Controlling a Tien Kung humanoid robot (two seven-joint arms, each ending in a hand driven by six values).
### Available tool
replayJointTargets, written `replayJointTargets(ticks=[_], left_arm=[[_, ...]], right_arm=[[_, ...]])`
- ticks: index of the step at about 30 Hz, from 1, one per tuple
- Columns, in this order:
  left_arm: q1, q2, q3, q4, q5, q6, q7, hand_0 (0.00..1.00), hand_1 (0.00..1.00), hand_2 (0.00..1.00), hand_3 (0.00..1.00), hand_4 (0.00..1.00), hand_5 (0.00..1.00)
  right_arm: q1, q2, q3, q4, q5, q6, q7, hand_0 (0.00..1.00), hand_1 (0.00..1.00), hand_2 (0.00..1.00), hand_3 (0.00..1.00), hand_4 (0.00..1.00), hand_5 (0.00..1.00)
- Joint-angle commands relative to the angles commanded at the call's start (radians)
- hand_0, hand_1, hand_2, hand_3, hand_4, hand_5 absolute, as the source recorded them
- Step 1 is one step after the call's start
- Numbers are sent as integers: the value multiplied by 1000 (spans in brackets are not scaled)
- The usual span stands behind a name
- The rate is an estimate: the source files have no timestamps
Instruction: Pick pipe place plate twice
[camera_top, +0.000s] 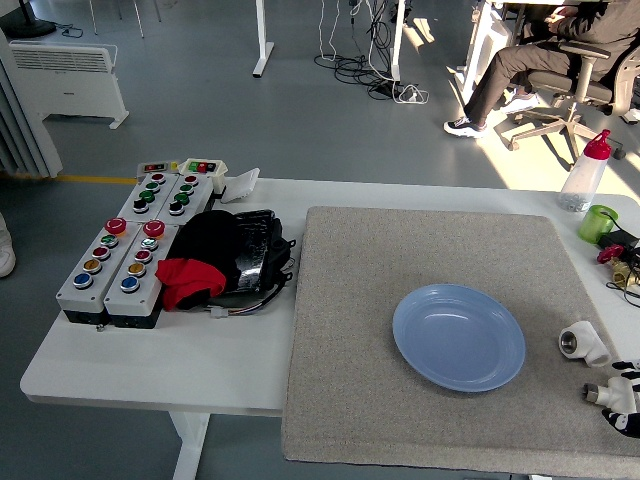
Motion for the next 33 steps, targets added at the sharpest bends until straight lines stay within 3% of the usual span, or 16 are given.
replayJointTargets(ticks=[2,3,10,26,27,33], left_arm=[[0,0,1,0,-2,1,0,584,578,583,484,413,998],[0,0,1,0,-2,1,0,584,578,582,484,413,998],[-1,0,4,0,-6,2,0,585,578,583,484,413,998],[-3,0,7,-1,-8,1,1,585,578,581,483,413,998],[-3,0,6,-1,-8,1,2,585,578,582,484,414,998],[-4,0,7,-1,-8,1,1,585,578,581,484,413,998]], right_arm=[[1,1,1,-6,-2,8,-8,551,614,644,731,646,175],[1,2,1,-7,-3,11,-10,446,543,603,708,623,159],[3,2,-5,-17,-12,16,-15,434,534,598,700,605,148],[6,3,-14,-12,6,-75,49,376,483,570,669,579,152],[7,3,-15,-12,9,-81,54,348,465,554,621,560,152],[6,2,-20,14,24,-111,80,342,456,548,609,547,140]])
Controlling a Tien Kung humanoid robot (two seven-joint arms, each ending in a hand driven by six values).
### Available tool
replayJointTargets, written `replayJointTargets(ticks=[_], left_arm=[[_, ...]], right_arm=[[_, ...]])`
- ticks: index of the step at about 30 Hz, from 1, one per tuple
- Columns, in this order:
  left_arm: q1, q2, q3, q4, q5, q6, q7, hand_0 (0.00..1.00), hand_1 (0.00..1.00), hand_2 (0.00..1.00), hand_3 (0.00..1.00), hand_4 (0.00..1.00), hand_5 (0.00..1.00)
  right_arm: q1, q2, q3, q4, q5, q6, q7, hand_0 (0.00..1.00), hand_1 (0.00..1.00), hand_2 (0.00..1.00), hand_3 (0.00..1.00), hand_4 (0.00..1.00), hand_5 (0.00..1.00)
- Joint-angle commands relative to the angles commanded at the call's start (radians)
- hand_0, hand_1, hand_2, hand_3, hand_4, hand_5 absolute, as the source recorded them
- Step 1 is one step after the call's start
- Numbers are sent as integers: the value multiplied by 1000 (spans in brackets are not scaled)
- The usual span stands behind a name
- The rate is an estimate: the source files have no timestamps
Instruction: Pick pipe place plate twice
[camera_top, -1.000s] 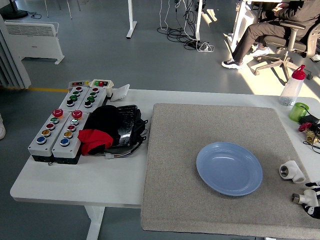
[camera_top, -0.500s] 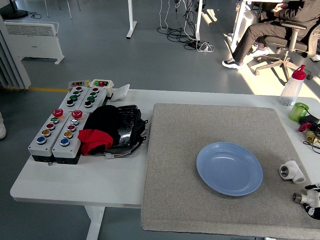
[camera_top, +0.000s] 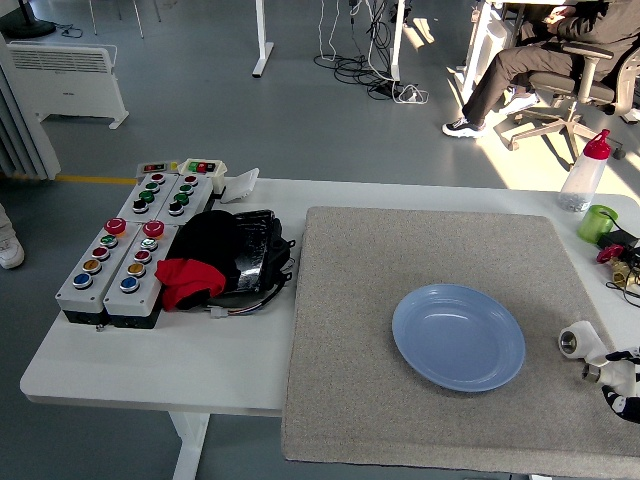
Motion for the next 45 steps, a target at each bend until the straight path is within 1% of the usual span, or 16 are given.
replayJointTargets(ticks=[6,9,12,17,20,22,23,24,28,29,30,33,35,36,40,45], left_arm=[[1,0,1,0,-3,1,-1,584,578,581,483,414,998],[2,0,2,0,-4,2,0,584,578,581,483,414,998],[2,0,2,-1,-4,4,3,584,578,581,484,414,998],[3,0,10,-2,-17,8,4,584,578,581,484,414,998],[3,0,17,-2,-27,12,5,585,578,581,483,414,998],[3,0,19,-3,-32,14,5,585,578,581,483,414,998],[2,0,24,-3,-43,19,4,585,578,581,483,414,998],[2,0,25,-3,-45,20,4,585,578,581,481,413,998],[1,0,29,-3,-56,24,4,585,578,581,481,413,998],[1,0,31,-4,-57,24,4,585,578,581,481,413,998],[1,0,32,-4,-58,24,5,584,578,581,480,413,998],[2,0,34,-4,-61,24,6,584,578,581,480,413,998],[3,0,35,-4,-62,24,6,584,578,581,480,413,998],[4,0,35,-4,-62,25,6,584,578,581,479,413,998],[4,0,36,-4,-65,25,6,584,578,581,479,413,998],[6,0,36,-4,-64,24,6,584,577,581,480,414,998]], right_arm=[[19,-5,-24,74,-4,-20,13,342,454,546,604,542,143],[60,-7,-60,108,-3,-25,14,342,454,546,604,542,143],[126,-4,-119,99,7,-25,16,343,456,545,601,537,138],[250,15,-236,38,27,-16,16,343,456,545,601,537,138],[333,35,-321,-39,45,-9,23,364,468,545,602,530,135],[350,40,-338,-56,47,-7,25,364,468,545,602,530,135],[388,52,-373,-102,48,-5,30,364,468,545,602,530,135],[403,55,-385,-126,48,-4,31,637,610,586,623,534,134],[458,75,-426,-223,41,11,42,637,610,586,623,534,134],[471,79,-438,-246,31,27,36,637,610,586,623,534,134],[480,82,-447,-266,26,36,38,952,852,874,804,748,332],[497,92,-458,-325,3,59,43,952,852,874,804,748,332],[499,93,-456,-339,-14,74,39,952,852,874,804,748,332],[499,93,-454,-342,-19,78,40,998,933,998,964,815,359],[495,86,-444,-334,-26,79,56,998,933,998,964,815,359],[478,77,-390,-288,-4,40,80,998,947,998,998,844,374]])
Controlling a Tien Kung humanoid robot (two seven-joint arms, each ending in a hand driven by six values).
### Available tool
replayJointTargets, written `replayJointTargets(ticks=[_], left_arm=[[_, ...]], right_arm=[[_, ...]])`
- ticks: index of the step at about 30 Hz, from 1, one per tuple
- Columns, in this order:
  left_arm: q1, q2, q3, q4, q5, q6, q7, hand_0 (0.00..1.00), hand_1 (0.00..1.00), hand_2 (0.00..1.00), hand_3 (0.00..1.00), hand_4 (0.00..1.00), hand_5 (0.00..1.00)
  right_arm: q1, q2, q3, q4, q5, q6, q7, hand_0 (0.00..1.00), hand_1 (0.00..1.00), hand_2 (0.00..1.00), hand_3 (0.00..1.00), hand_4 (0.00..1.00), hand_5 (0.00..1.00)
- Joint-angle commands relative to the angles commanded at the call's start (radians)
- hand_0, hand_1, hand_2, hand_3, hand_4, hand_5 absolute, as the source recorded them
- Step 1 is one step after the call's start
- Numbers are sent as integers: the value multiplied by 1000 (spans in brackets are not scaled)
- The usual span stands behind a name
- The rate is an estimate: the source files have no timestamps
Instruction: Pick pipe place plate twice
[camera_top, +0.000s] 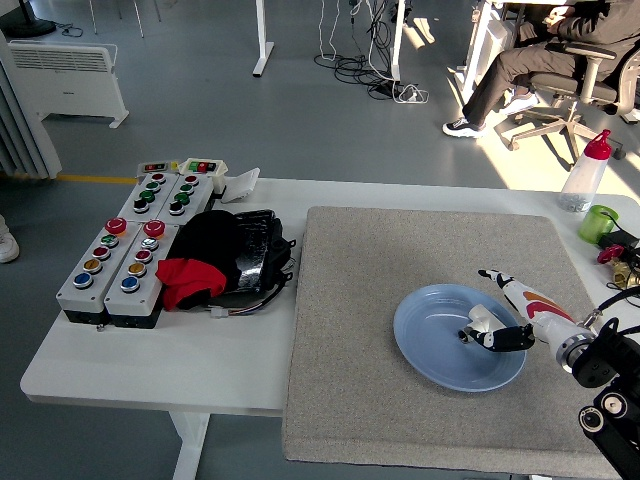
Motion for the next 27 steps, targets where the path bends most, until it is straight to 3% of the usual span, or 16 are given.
replayJointTargets(ticks=[4,13,19,27], left_arm=[[1,0,3,0,-4,0,0,584,578,581,479,413,998],[1,0,4,0,-5,1,-2,584,577,581,476,413,998],[2,0,0,0,2,-1,0,584,577,581,477,414,998],[1,0,1,0,2,0,1,583,577,581,476,412,998]], right_arm=[[-10,-18,81,12,-19,-23,-1,998,937,998,997,834,370],[-41,-88,217,-74,-47,72,-83,998,931,998,958,817,350],[-65,-113,237,-80,-9,119,-102,998,930,998,952,809,344],[-71,-117,214,-84,18,149,-106,998,924,986,938,811,352]])
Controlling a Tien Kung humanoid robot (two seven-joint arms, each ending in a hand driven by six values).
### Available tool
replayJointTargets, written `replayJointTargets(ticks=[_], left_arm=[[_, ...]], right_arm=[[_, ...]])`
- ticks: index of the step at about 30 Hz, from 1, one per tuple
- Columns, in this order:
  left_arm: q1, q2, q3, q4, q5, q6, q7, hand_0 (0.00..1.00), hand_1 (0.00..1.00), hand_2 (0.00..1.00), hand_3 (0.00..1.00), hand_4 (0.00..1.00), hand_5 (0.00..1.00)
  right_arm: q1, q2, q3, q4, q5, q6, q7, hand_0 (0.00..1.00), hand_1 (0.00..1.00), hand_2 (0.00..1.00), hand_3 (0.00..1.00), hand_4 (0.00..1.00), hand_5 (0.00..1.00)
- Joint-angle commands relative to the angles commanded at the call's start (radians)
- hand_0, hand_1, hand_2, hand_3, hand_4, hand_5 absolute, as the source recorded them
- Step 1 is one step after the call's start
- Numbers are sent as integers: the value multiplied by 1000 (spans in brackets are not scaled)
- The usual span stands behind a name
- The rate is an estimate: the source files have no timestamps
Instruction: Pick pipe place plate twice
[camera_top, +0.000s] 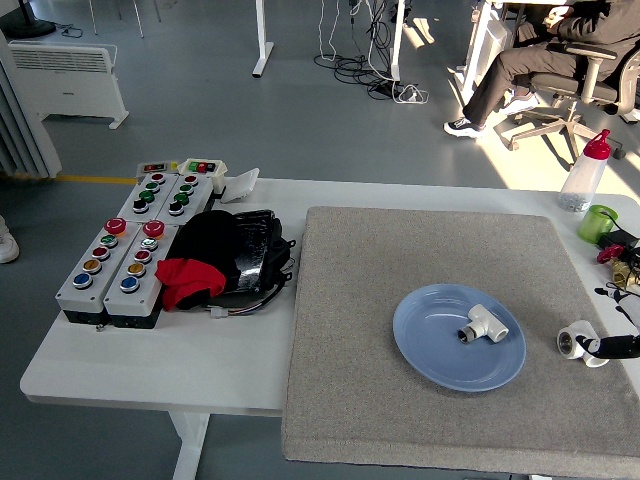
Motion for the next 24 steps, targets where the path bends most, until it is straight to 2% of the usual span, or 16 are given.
replayJointTargets(ticks=[6,11,16,24], left_arm=[[-1,0,2,0,-3,1,1,582,577,582,477,412,998],[0,0,2,0,-4,1,1,582,577,582,477,412,998],[0,0,0,-1,1,-2,3,582,577,582,477,412,998],[0,0,0,-1,2,-3,4,582,576,582,476,411,998]], right_arm=[[-3,0,-8,-1,13,9,-4,990,919,974,930,808,355],[-14,-7,7,38,29,-13,8,990,919,974,930,808,355],[-18,-15,5,68,49,-2,8,986,918,971,926,807,355],[-13,-11,-23,30,41,24,-13,984,920,976,922,804,359]])
